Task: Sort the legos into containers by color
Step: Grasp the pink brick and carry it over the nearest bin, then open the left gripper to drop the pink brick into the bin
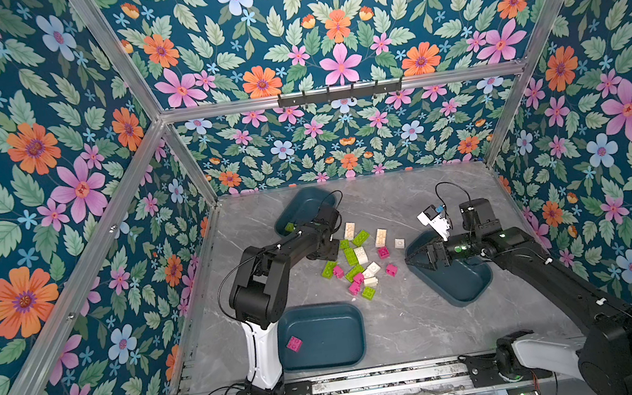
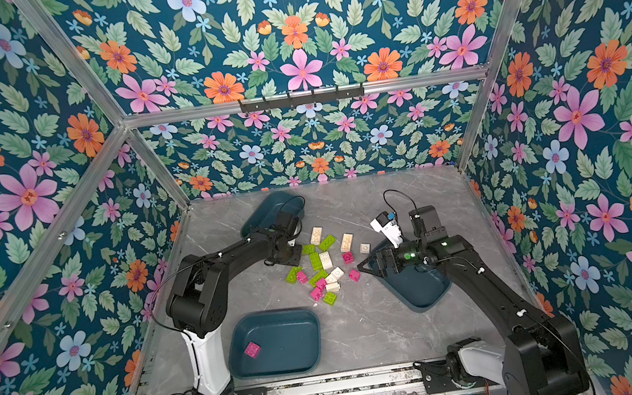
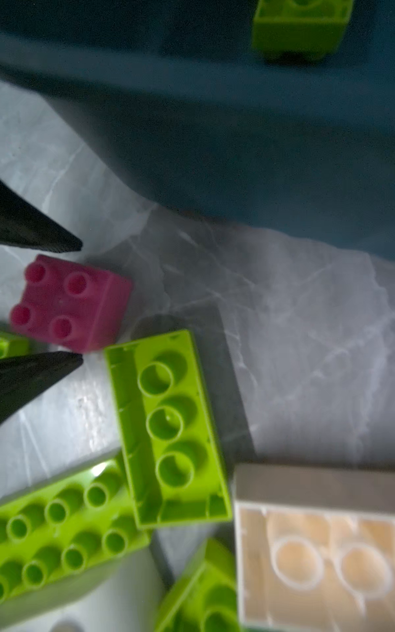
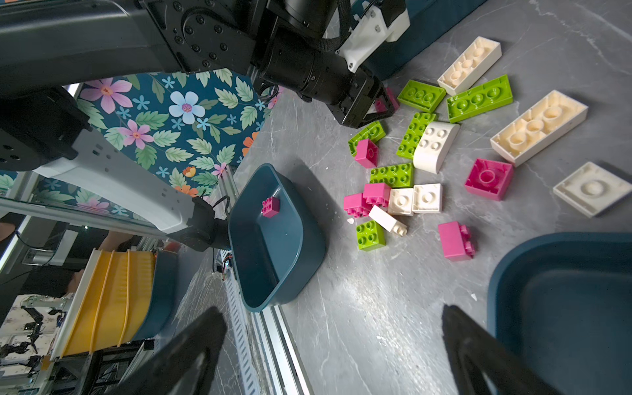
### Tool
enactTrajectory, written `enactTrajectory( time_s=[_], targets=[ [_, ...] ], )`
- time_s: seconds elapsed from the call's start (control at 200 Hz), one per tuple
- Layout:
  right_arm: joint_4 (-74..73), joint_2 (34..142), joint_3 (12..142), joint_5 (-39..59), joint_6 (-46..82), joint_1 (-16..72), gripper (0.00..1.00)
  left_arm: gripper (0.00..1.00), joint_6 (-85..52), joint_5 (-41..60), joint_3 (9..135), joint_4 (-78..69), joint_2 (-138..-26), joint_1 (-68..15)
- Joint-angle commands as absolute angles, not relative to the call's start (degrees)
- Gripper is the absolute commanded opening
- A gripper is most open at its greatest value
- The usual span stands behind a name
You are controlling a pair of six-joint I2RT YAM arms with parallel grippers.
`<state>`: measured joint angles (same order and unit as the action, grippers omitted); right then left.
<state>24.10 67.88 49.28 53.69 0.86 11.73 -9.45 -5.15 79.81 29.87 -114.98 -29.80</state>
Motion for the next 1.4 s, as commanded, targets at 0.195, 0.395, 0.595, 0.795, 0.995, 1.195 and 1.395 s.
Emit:
enactTrajectory(
  time_s=[0.195,0.395,0.595,0.795,0.995,1.195,1.395],
  targets=[
    [24.96,67.19,49.61,53.20,0.04,11.78,0.99,0.26,-8.87,-3.16,80.36,29.77,-114.84,-29.53],
    [25.24,67.06,49.92,53.11,0.00,11.76,0.99,0.21,-9.05,-3.58,83.14,34.21,-112.55,-29.62],
    [24.25,67.40,50.31,53.86,0.90,11.72,0.99,0.23,-8.53,-5.47,88.51,39.28,-108.70,-29.36],
    [24.61,67.42,51.11,54.61,1.04,11.76,0.99,0.24,-11.84,-5.80,90.29,45.79,-105.01,-29.12],
    [24.99,67.21,51.35,54.93,0.82,11.74,0.99,0.24,-18.66,-6.00,79.67,50.36,-91.58,-30.93],
    [24.98,67.31,50.97,55.39,0.90,11.79,0.99,0.25,-27.73,-5.19,67.41,55.65,-77.60,-33.11],
    [25.03,67.30,49.95,55.93,0.88,11.81,0.99,0.26,-37.60,-2.63,55.39,56.35,-68.42,-37.03]
  ],
)
